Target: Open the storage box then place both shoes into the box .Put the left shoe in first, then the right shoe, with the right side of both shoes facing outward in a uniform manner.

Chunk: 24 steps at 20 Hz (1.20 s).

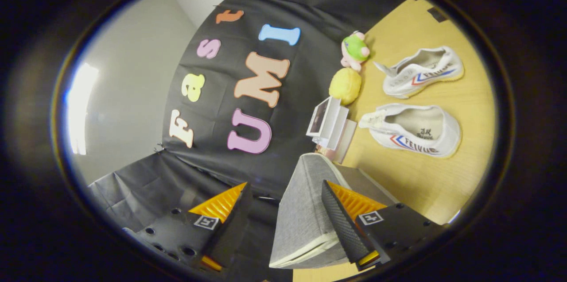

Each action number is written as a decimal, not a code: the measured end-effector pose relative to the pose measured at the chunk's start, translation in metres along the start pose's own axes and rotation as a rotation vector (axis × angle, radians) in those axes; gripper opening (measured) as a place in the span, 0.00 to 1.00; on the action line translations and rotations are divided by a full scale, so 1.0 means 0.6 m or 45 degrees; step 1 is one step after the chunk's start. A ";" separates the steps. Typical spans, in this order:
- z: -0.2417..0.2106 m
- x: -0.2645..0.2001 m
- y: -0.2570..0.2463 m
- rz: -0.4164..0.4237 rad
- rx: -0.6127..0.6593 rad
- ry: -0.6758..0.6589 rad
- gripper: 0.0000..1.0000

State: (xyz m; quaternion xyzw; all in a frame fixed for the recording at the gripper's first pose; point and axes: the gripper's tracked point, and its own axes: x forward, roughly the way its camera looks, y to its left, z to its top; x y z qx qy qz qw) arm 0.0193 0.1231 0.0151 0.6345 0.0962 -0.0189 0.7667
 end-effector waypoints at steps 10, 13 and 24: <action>-0.008 -0.004 -0.086 -0.051 0.231 0.024 0.76; -0.026 0.011 -0.079 -0.053 0.215 0.087 0.53; 0.013 -0.002 0.062 0.236 0.215 0.063 0.09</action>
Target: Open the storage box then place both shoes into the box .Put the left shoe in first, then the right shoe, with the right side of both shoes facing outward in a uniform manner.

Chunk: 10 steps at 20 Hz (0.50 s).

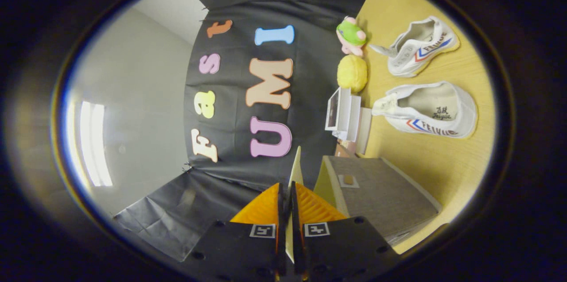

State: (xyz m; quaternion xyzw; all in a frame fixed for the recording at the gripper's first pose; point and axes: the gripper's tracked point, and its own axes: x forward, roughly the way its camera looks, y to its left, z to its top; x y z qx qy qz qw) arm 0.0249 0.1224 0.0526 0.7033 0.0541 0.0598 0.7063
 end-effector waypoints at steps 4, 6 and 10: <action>-0.039 0.011 0.067 0.107 0.003 0.054 0.13; -0.073 0.017 0.102 0.148 -0.005 0.100 0.14; -0.163 0.022 0.161 0.207 -0.047 0.223 0.14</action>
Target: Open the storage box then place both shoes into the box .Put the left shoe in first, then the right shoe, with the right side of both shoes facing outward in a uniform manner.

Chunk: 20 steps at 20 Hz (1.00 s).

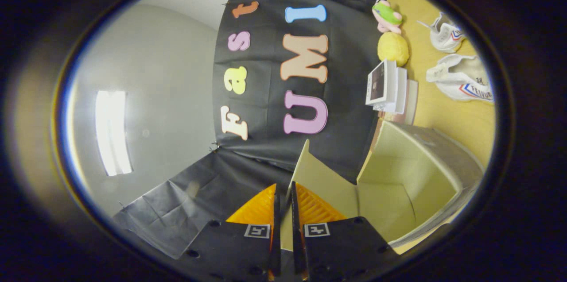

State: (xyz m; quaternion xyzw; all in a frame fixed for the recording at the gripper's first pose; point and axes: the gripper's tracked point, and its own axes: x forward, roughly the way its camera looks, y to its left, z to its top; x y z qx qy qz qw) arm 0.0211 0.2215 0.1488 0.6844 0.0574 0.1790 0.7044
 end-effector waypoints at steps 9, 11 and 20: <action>-0.220 0.062 0.010 -0.003 -0.154 0.361 0.14; -0.253 0.072 0.001 -0.012 -0.225 0.410 0.31; -0.181 0.039 -0.073 -0.422 -1.041 0.518 0.96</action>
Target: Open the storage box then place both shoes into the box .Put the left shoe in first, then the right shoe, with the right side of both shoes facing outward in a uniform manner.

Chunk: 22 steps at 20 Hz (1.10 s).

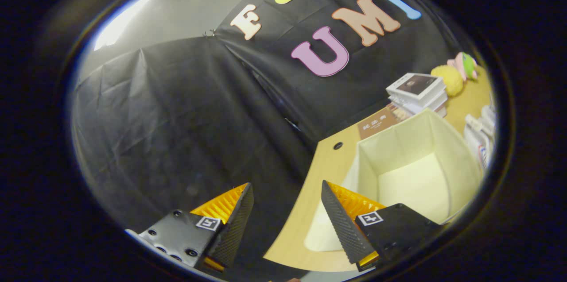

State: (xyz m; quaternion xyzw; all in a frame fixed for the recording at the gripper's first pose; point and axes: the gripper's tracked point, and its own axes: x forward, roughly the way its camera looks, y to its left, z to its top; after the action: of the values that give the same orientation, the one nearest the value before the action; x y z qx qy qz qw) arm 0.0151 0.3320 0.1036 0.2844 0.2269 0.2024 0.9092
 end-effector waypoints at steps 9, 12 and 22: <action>0.076 -0.091 -0.299 -0.714 -0.428 0.335 1.00; 0.099 -0.113 -0.420 -0.935 -0.542 0.507 1.00; 0.033 -0.111 -0.665 -1.127 -0.385 0.840 0.97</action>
State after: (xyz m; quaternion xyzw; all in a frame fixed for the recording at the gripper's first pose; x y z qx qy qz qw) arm 0.0666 -0.0112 -0.1047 -0.0494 0.5647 -0.0892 0.8190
